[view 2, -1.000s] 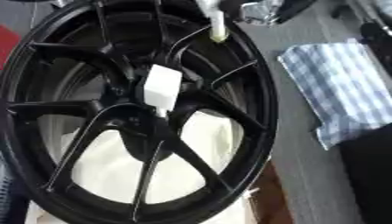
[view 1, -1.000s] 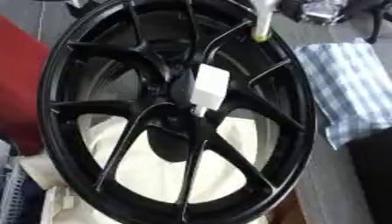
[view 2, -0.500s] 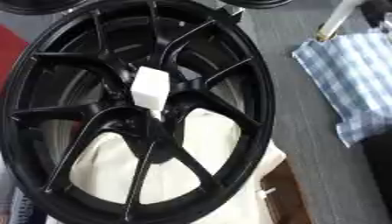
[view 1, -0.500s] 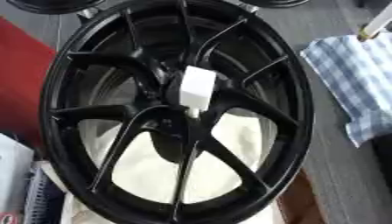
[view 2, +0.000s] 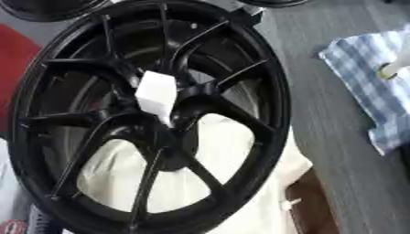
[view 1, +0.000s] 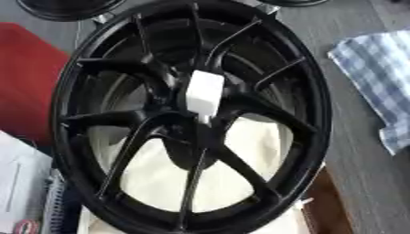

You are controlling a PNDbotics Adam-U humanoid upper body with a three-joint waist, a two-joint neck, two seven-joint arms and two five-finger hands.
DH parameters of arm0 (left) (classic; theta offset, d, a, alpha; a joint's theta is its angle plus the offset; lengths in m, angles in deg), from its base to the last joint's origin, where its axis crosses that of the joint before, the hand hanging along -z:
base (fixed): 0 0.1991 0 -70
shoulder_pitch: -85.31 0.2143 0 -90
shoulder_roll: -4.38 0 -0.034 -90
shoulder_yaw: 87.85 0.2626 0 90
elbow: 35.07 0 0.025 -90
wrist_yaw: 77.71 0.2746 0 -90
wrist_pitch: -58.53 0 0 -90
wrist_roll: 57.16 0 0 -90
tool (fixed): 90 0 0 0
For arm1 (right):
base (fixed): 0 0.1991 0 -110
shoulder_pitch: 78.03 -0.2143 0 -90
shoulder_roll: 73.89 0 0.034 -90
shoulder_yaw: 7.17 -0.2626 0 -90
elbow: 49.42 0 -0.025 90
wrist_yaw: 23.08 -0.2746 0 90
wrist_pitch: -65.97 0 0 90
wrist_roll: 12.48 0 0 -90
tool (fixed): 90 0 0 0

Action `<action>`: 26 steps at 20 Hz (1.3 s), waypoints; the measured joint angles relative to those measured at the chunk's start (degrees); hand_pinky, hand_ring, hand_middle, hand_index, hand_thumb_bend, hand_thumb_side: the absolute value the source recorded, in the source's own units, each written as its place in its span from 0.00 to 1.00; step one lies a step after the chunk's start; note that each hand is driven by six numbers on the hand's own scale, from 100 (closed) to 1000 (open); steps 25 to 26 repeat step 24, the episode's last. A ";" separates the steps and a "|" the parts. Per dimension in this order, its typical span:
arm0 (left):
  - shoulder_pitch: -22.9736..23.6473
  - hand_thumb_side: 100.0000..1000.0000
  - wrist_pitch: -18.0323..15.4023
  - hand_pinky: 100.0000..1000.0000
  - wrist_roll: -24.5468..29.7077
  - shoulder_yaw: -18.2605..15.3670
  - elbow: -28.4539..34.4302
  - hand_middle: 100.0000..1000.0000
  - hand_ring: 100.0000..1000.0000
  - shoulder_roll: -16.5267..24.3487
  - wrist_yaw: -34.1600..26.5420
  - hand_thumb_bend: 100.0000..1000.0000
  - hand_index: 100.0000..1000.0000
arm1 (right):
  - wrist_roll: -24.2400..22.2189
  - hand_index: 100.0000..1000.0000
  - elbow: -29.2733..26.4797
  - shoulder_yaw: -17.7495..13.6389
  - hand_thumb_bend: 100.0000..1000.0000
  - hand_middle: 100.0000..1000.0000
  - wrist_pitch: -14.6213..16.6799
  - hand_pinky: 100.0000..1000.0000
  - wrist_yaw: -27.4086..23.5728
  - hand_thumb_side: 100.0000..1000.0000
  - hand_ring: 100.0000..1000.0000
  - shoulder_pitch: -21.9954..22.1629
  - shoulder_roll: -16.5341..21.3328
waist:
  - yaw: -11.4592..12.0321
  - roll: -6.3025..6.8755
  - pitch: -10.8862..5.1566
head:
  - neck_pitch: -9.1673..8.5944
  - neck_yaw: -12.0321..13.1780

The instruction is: Pull the pin out of the wheel hub.

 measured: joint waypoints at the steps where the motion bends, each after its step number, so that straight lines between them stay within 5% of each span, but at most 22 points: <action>1: 0.01 0.59 0.00 0.68 0.00 0.00 0.00 0.44 0.55 -0.13 0.00 0.00 0.65 | -0.25 1.00 0.00 -0.01 0.00 1.00 -1.07 1.00 1.10 0.12 1.00 0.22 -0.95 | -0.08 0.01 -0.13 | -0.01 0.09; 4: 0.06 0.59 0.02 0.68 0.02 -0.01 0.00 0.44 0.55 -0.24 -0.01 0.00 0.65 | -0.28 0.99 0.00 -0.02 0.00 1.00 -4.39 1.00 2.84 0.12 1.00 0.23 -2.82 | -0.20 -0.01 -0.35 | -0.02 0.19; 6: 0.07 0.59 0.09 0.68 0.09 -0.01 0.00 0.44 0.55 -0.24 -0.02 0.00 0.65 | 0.23 0.97 0.00 -0.03 0.00 1.00 -5.81 1.00 2.98 0.00 1.00 0.18 -3.35 | -0.39 -0.10 -0.45 | -0.02 0.22; 8: 0.07 0.59 0.12 0.68 0.12 -0.01 0.00 0.44 0.55 -0.24 -0.02 0.00 0.65 | 0.95 0.96 0.00 -0.01 0.00 1.00 -5.67 1.00 2.01 0.26 1.00 -0.14 -3.60 | -0.41 -0.27 -0.56 | -0.02 0.24; 11: 0.07 0.59 0.12 0.68 0.12 -0.01 0.00 0.44 0.55 -0.24 -0.02 0.00 0.65 | 2.00 0.96 0.00 0.29 0.00 1.00 -3.77 1.00 -1.20 0.26 1.00 -0.51 -3.67 | -0.41 -0.34 -0.57 | -0.02 0.29; 12: 0.07 0.59 0.12 0.68 0.12 -0.01 0.00 0.44 0.55 -0.24 -0.02 0.00 0.65 | 2.13 0.89 0.00 0.33 0.00 1.00 -3.21 1.00 -2.07 0.54 1.00 -0.55 -3.67 | -0.41 -0.34 -0.57 | -0.02 0.30; 19: -0.23 0.59 0.16 0.68 0.28 0.07 0.00 0.44 0.55 -0.24 -0.31 0.00 0.65 | 0.24 0.86 0.00 5.26 0.00 0.96 6.97 1.00 -12.16 0.56 1.00 -6.05 -2.37 | 0.29 -0.81 -0.67 | -0.02 0.25; 26: -0.40 0.59 0.11 0.68 0.38 0.31 0.00 0.44 0.55 -0.24 -0.52 0.00 0.65 | -2.91 0.84 -0.01 7.54 0.00 0.95 10.07 1.00 -17.04 0.55 1.00 -8.78 -1.99 | 0.38 -1.36 -0.90 | -0.02 0.25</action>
